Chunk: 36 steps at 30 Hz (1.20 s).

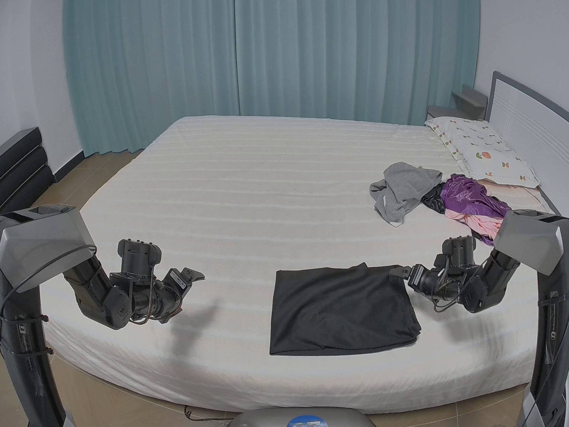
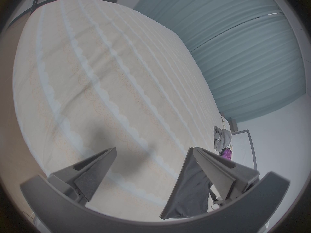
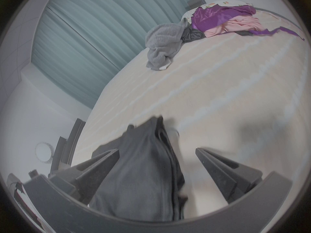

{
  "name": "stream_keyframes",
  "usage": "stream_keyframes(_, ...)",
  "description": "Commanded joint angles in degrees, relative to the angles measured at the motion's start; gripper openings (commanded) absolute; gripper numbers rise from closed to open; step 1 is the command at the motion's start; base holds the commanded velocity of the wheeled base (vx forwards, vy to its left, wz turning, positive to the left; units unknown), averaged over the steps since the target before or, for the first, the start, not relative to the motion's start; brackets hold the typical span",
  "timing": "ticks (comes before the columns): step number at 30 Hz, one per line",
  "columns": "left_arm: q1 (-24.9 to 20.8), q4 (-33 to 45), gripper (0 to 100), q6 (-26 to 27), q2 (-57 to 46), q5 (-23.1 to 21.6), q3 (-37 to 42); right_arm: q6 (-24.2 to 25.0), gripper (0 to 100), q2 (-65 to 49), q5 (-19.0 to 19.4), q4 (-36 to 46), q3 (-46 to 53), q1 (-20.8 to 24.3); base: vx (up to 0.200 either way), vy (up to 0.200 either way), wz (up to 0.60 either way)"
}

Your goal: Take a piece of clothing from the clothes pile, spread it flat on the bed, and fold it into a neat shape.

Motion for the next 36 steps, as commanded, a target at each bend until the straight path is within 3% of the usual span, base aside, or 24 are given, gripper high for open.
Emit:
stream_keyframes(1, 0.0, 0.0, 100, 0.0, 0.0, 0.0, 0.1, -2.1, 100, -9.1, 4.0, -10.4, 20.9, -0.5, 0.000, 0.000, 0.00)
stream_keyframes(7, 0.0, 0.0, 100, 0.0, 0.0, -0.1, 0.1, -2.4, 100, -7.1, 6.2, -17.1, 28.4, -0.1, 0.000, 0.000, 0.00)
stream_keyframes(14, 0.0, 0.1, 100, 0.0, 0.0, -0.1, 0.0, -3.0, 100, -6.3, 6.3, -17.0, 28.0, 0.5, 0.000, 0.000, 0.00)
stream_keyframes(15, 0.0, 0.1, 100, 0.0, 0.0, -0.1, 0.0, -3.2, 0, -6.3, 6.3, -16.9, 28.0, 0.7, 0.000, 0.000, 0.00)
stream_keyframes(36, 0.1, 0.1, 100, 0.0, 0.0, -0.1, 0.0, -9.8, 0, -10.4, 6.6, -17.1, 35.3, -2.3, 0.000, 0.000, 0.00)
